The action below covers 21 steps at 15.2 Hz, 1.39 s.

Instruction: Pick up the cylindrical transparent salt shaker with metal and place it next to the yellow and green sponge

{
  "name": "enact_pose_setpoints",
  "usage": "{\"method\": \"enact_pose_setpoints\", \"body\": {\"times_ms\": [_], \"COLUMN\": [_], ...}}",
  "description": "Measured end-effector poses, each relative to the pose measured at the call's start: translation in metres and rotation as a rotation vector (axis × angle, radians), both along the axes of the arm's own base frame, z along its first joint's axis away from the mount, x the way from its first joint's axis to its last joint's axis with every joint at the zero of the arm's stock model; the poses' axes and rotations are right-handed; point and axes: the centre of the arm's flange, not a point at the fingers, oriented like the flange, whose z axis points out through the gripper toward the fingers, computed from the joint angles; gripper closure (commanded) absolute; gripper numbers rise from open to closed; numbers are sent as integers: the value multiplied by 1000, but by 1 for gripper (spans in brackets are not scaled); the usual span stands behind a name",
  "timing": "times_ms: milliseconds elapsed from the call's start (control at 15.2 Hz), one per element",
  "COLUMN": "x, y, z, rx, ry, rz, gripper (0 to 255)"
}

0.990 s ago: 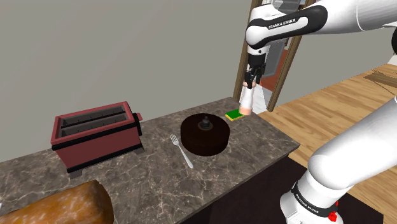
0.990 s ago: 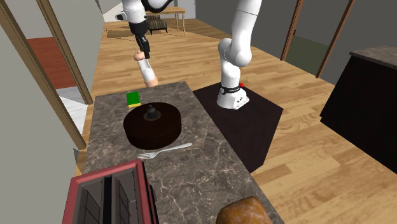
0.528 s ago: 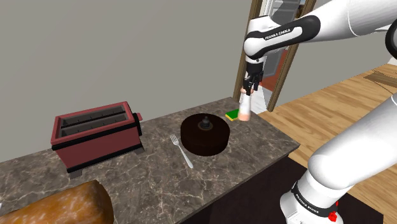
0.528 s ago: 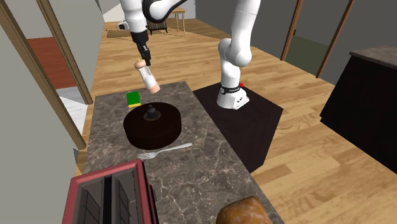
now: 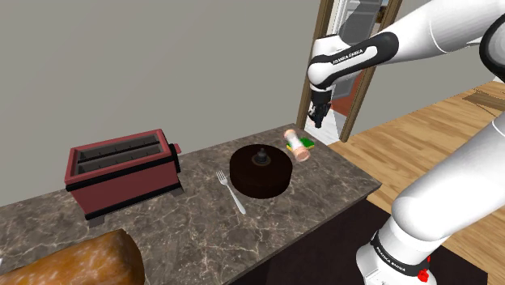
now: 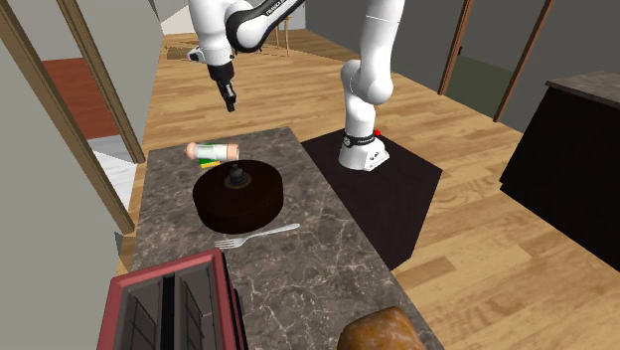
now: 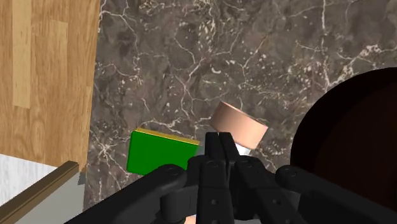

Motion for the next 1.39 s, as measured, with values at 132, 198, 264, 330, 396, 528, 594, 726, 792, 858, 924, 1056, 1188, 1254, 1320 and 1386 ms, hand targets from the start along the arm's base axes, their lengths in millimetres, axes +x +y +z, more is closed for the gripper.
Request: {"method": "enact_pose_setpoints", "body": {"times_ms": [132, 198, 264, 330, 396, 528, 594, 726, 792, 858, 924, 1056, 1188, 1254, 1320, 1386], "x": [0, 4, 10, 20, 30, 45, 54, 73, 82, 91, 101, 110, 112, 112, 112, 113], "y": [0, 1, 3, 2, 3, 2, 0, -2, -3, -2, -4, -7, -11, -11, -11, -12], "z": [0, -5, -11, -20, -31, -48, -59, -80, -90, -99, -109, -123, -134, -139, -142, -143], "rx": [0, -2, -5, -8, -12, -19, -23, -31, -35, -39, -43, -47, -49, -49, -49, -49], "ry": [0, 0, -1, -2, -2, -4, -5, -7, -8, -9, -11, -11, -12, -12, -14, -18], "rz": [0, -14, -36, -63, -91, -152, -183, -245, -276, -306, -338, -373, -382, -384, -385, -384], "gripper": [0, 0, 0, 0, 0, 0, 0, 0, 0, 0, 0, 0, 0, 0, 0, 0]}}
